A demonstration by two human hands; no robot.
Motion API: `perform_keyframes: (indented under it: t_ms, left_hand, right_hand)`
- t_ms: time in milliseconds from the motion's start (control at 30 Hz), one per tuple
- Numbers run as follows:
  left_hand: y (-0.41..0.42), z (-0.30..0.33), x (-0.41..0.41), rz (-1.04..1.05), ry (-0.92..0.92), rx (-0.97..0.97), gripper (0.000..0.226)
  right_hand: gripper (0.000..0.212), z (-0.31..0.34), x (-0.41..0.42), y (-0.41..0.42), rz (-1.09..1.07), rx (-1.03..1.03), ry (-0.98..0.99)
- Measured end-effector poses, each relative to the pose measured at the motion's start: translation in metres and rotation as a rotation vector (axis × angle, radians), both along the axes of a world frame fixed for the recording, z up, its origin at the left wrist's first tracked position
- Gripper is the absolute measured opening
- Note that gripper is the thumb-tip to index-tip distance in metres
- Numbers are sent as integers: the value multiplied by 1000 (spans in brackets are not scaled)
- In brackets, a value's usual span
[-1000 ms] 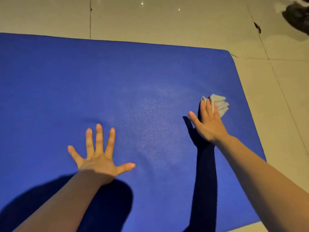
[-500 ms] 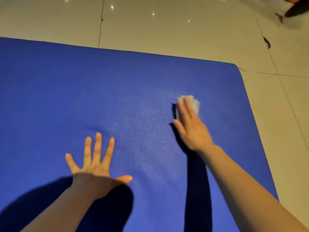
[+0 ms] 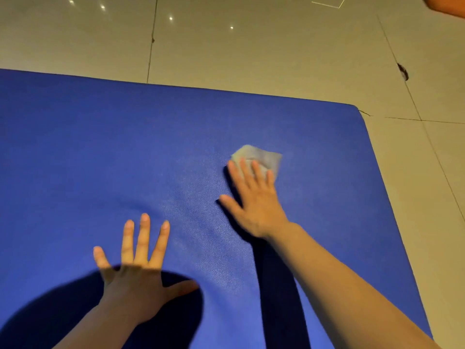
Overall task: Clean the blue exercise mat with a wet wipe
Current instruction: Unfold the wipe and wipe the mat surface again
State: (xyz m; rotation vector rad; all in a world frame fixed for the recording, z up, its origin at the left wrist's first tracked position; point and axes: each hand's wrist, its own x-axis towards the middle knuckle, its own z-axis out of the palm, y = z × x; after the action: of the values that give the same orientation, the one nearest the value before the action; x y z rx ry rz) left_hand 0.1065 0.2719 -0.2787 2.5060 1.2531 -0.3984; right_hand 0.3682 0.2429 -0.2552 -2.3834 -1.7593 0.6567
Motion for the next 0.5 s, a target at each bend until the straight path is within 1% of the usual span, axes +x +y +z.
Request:
perform_keyframes:
  t_ms: [67, 133, 167, 233, 300, 400, 500]
  left_hand:
    - [-1, -1, -1, -2, -2, 22, 115]
    - [-1, -3, -1, -10, 9, 38, 116]
    - [-1, -3, 0, -17, 18, 38, 116]
    - [1, -3, -1, -15, 28, 30, 117]
    - [-1, -5, -2, -5, 23, 39, 115]
    - [-2, -6, -3, -1, -2, 48, 113]
    - [0, -4, -2, 5, -10, 24, 112]
  right_hand:
    - [79, 3, -23, 9, 84, 54, 137]
    - [76, 5, -25, 14, 103, 60, 210]
    - [76, 5, -19, 13, 106, 55, 202]
    - [83, 0, 5, 12, 72, 21, 112]
    - [89, -5, 42, 11, -43, -28, -12]
    - [88, -7, 103, 10, -279, -77, -174]
    - [90, -1, 133, 20, -534, -151, -166]
